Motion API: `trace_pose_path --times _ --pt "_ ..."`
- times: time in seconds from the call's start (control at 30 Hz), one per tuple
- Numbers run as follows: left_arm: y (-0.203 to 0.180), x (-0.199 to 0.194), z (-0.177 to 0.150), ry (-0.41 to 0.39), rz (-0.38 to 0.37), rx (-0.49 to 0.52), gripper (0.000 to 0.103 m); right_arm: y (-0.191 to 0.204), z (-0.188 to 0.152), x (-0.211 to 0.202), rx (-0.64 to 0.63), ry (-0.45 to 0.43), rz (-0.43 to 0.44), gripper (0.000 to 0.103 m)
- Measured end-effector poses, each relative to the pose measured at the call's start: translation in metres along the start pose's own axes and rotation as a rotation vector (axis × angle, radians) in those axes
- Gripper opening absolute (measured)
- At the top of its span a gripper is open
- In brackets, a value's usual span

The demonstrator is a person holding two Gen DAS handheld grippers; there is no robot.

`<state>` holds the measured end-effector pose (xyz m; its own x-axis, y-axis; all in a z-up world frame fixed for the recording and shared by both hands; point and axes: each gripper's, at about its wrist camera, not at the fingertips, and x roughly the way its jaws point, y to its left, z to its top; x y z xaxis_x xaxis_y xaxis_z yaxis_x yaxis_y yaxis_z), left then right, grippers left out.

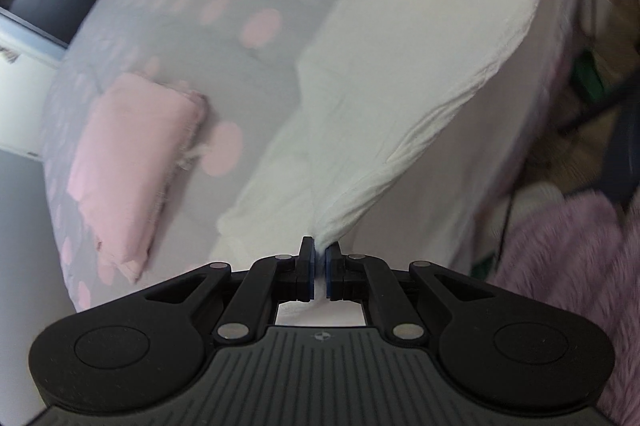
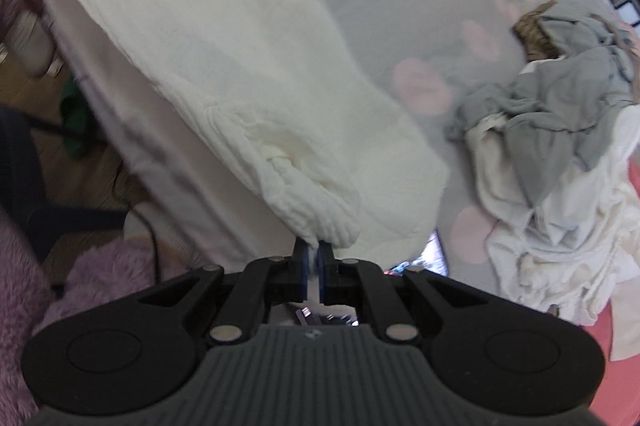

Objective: Fold clothes

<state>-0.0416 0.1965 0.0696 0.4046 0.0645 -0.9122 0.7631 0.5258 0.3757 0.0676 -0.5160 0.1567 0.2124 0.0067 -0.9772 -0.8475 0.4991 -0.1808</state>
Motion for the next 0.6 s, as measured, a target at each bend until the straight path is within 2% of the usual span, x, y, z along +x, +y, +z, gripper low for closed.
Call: trace_pose_path --times 0.13,0.27,0.4,0.47,0.5,0.53,0.6 --pt "-0.015 0.015 -0.007 0.051 -0.071 0.062 0.003 0.007 0.000 0.023 -0.046 0.065 -0.010 0.005" --pt "-0.030 0.034 -0.006 0.071 -0.165 0.100 0.003 0.014 -0.001 0.046 -0.091 0.139 0.019 0.005" --pt "-0.033 0.042 -0.006 0.080 -0.173 0.098 0.003 0.023 -0.005 0.061 -0.130 0.186 0.050 0.007" --pt "-0.029 0.040 -0.009 0.079 -0.197 0.046 0.004 0.027 -0.007 0.059 -0.143 0.188 0.050 0.017" --pt "-0.026 0.038 -0.011 0.070 -0.206 0.019 0.011 0.028 -0.007 0.053 -0.143 0.180 0.044 0.030" --pt "-0.021 0.035 -0.013 0.058 -0.213 -0.008 0.014 0.028 -0.008 0.047 -0.142 0.170 0.037 0.037" --pt "-0.013 0.026 -0.017 0.026 -0.217 -0.067 0.029 0.027 -0.008 0.033 -0.128 0.139 0.004 0.042"
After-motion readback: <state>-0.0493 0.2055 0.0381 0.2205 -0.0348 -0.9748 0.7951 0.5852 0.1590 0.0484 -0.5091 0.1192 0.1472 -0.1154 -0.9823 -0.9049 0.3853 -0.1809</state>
